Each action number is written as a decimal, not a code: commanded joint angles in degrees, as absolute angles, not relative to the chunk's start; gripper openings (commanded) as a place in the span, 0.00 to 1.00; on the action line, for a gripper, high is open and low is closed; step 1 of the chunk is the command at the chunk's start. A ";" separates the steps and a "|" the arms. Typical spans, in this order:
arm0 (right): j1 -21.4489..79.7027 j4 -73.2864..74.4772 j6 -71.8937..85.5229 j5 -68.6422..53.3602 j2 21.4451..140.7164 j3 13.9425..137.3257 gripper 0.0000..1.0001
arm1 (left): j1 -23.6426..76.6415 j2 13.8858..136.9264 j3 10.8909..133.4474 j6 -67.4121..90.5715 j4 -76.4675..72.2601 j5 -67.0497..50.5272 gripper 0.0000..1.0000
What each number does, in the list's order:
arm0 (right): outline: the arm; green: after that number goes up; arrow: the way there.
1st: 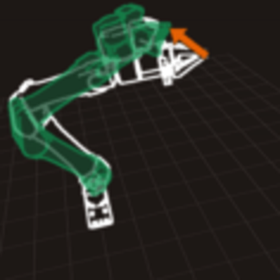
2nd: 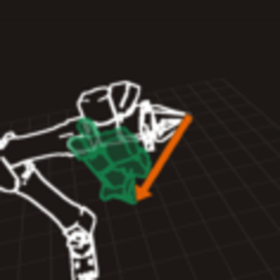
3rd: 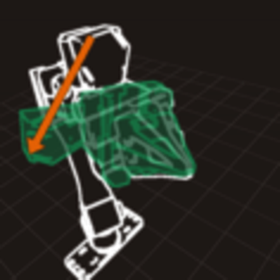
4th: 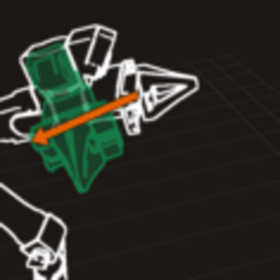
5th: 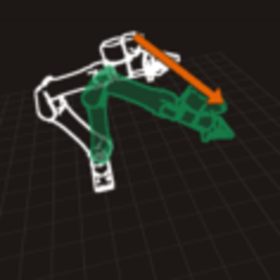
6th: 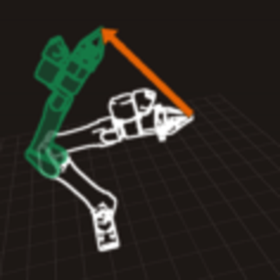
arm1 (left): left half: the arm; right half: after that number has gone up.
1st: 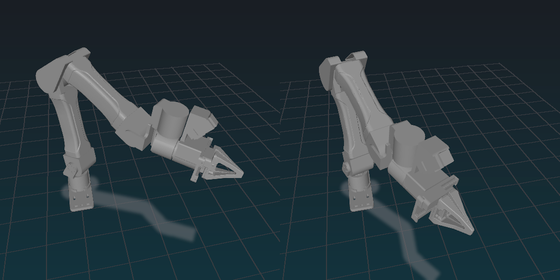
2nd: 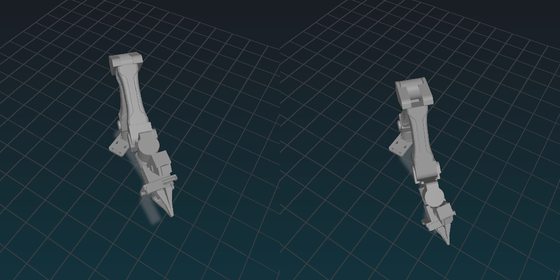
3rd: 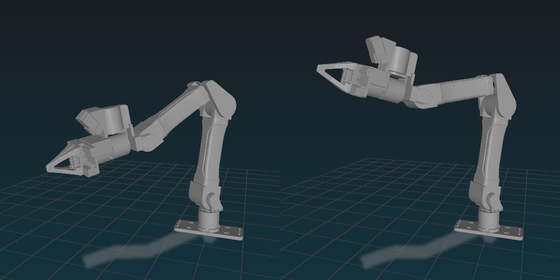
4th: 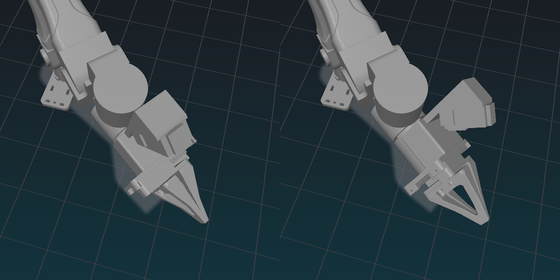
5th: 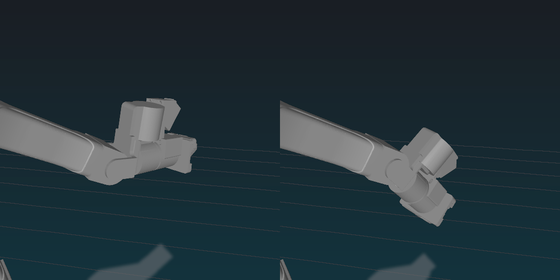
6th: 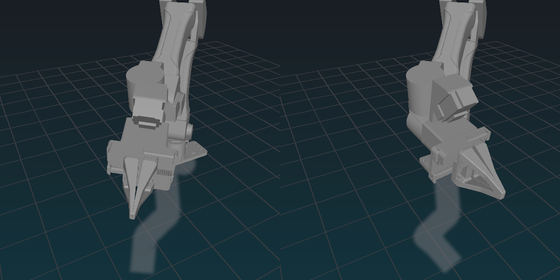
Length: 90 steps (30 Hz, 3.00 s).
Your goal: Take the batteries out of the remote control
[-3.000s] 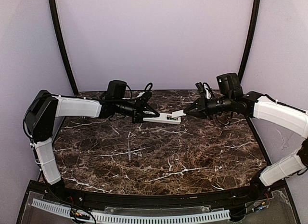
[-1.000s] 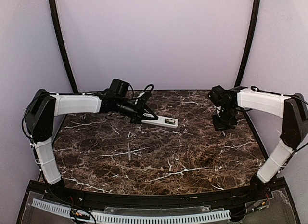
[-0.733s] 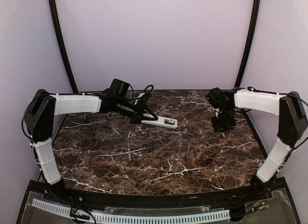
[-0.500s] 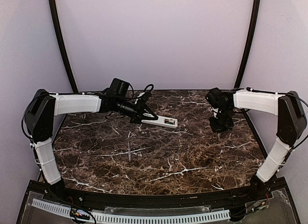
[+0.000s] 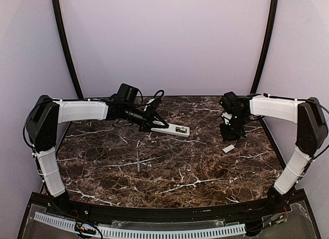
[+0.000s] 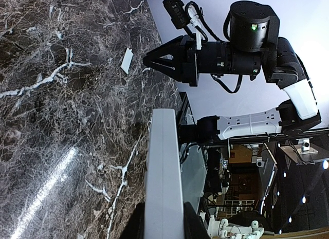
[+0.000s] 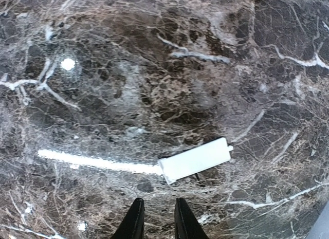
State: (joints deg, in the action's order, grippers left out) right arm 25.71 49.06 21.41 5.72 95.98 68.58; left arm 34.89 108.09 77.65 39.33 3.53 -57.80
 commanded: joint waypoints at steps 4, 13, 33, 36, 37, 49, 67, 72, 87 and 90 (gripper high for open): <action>25.42 42.94 19.99 -6.61 90.68 69.42 0.24 | 35.07 106.95 79.28 37.77 4.28 -58.35 0.00; 25.40 34.11 21.98 -16.28 84.31 63.57 0.44 | 35.32 107.47 79.39 36.90 5.32 -56.99 0.00; 25.09 15.01 26.89 -29.05 71.74 52.14 0.99 | 40.43 111.30 64.90 56.93 -23.83 -51.58 0.00; 25.13 13.60 26.97 -30.23 70.84 50.44 0.99 | 41.08 112.41 63.76 57.81 -26.25 -50.42 0.00; 25.07 13.36 27.03 -30.38 70.58 49.92 0.99 | 41.56 113.09 63.43 58.26 -27.36 -50.22 0.00; 25.08 12.46 25.77 -30.14 68.11 48.08 0.99 | 44.14 115.20 55.62 66.92 -42.72 -47.04 0.00; 25.14 9.51 25.40 -33.05 72.22 48.12 0.99 | 44.25 120.53 60.01 56.66 -32.02 -44.81 0.07; 25.14 9.66 25.65 -33.23 71.82 47.15 0.99 | 44.29 120.73 61.39 52.61 -26.07 -44.13 0.27; 25.14 11.18 26.07 -32.41 70.37 46.14 0.99 | 44.25 118.96 66.55 41.63 -7.58 -39.80 0.63; 25.13 12.00 25.69 -31.54 69.88 46.30 0.98 | 44.29 117.64 68.57 35.98 0.10 -34.95 0.66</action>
